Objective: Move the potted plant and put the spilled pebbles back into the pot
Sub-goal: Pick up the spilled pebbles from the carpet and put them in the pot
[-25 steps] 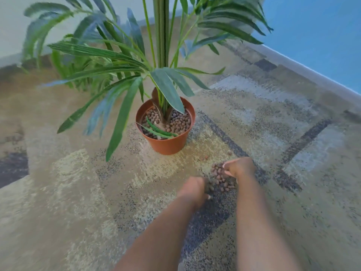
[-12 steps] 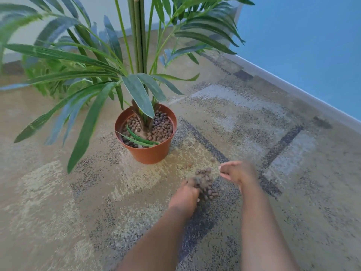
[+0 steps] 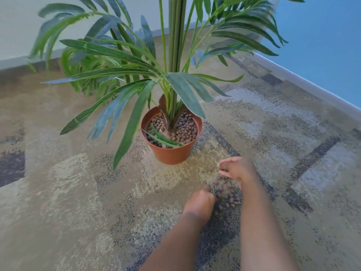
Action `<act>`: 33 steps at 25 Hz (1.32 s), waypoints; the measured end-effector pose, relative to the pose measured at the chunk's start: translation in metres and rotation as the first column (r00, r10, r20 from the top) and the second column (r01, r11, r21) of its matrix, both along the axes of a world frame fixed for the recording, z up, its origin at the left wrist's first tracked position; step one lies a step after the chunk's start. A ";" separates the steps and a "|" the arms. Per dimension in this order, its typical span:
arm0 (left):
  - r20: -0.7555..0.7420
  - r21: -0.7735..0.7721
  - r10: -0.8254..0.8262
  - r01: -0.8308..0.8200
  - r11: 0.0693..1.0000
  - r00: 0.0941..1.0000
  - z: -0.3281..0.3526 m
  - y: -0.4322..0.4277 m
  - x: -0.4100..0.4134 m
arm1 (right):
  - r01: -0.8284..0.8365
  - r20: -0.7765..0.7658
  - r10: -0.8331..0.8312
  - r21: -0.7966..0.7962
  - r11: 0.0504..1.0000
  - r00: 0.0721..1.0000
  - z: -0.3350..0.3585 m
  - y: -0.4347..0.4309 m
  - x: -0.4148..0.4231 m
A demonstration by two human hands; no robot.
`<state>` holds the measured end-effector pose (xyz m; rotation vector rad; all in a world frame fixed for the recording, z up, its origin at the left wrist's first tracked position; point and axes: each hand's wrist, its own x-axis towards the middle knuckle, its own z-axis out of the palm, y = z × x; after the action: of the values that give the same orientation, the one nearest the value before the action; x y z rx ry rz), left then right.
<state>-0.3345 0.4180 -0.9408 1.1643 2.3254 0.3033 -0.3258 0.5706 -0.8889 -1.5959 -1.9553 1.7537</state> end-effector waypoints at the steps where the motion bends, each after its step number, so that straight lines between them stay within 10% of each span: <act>1: -0.004 -0.001 -0.003 0.003 1.000 1.000 0.002 0.001 0.000 | -0.003 -0.002 0.003 -0.002 1.000 1.000 0.002 -0.002 0.000; 8: 0.130 0.157 0.169 -0.188 0.970 0.977 0.036 0.023 -0.024 | -0.143 0.019 0.141 0.139 0.980 0.990 0.051 0.001 -0.002; 14: 0.333 0.528 0.290 -0.432 0.731 0.897 0.144 0.038 -0.102 | 0.001 -0.246 0.089 0.341 0.940 0.965 0.106 0.008 -0.013; 24: -0.099 0.654 0.574 -0.382 0.654 0.813 0.140 -0.035 -0.169 | -0.242 -0.091 0.362 0.592 0.769 0.928 0.071 -0.069 -0.085; 33: -0.026 0.688 0.597 -0.420 0.592 0.802 0.128 -0.037 -0.142 | -0.095 -0.199 0.285 0.642 0.761 0.938 0.074 -0.053 -0.073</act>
<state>-0.4765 0.3811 -0.8126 0.7746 2.8660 1.3643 -0.3990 0.5172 -0.8149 -0.8853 -2.2659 1.0891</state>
